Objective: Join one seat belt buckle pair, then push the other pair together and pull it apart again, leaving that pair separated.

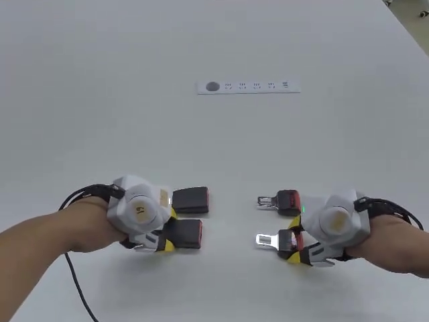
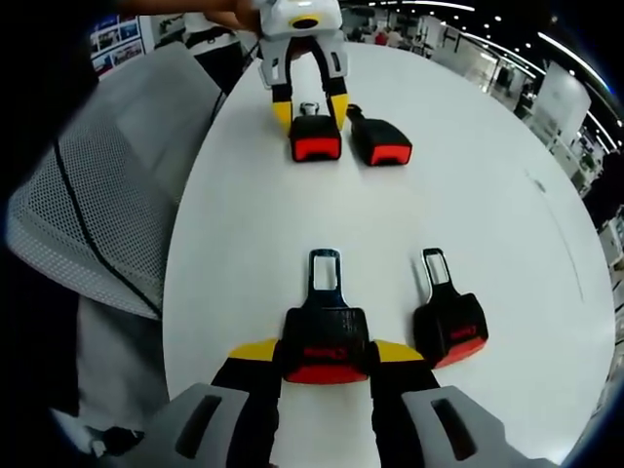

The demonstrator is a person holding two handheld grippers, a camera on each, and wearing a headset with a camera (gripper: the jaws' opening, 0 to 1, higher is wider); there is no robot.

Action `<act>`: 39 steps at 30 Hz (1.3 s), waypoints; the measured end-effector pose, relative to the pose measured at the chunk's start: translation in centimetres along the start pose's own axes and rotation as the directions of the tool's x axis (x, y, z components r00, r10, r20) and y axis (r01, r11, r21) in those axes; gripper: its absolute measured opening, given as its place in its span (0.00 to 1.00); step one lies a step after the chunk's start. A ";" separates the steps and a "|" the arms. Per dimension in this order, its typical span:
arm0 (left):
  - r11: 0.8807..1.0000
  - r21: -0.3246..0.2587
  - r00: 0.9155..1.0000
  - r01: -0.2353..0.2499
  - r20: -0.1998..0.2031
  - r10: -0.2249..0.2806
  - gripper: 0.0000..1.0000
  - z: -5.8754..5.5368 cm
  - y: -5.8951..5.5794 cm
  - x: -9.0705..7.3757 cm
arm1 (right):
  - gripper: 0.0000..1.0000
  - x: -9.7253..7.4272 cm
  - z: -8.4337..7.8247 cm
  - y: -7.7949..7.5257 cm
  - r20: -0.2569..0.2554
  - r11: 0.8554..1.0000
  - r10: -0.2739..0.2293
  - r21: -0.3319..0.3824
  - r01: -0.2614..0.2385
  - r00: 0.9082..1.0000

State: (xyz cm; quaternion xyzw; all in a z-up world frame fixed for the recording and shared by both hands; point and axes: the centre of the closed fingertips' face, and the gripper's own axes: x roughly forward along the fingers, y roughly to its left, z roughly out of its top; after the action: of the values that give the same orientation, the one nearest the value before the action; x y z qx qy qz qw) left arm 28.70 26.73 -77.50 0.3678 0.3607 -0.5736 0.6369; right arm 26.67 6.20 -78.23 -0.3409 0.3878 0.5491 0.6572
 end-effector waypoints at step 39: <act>0.999 -0.026 1.000 0.021 -0.005 -0.021 0.33 0.0 -0.8 0.4 | 0.32 1.7 4.5 -0.1 0.046 0.999 0.006 -0.052 -0.004 0.999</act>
State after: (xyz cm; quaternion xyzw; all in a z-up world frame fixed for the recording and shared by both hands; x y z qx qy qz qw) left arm 27.90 26.49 -77.86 0.3573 0.3736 -0.5745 0.6345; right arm 27.54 10.90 -77.63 -0.3440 0.3590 0.5684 0.6555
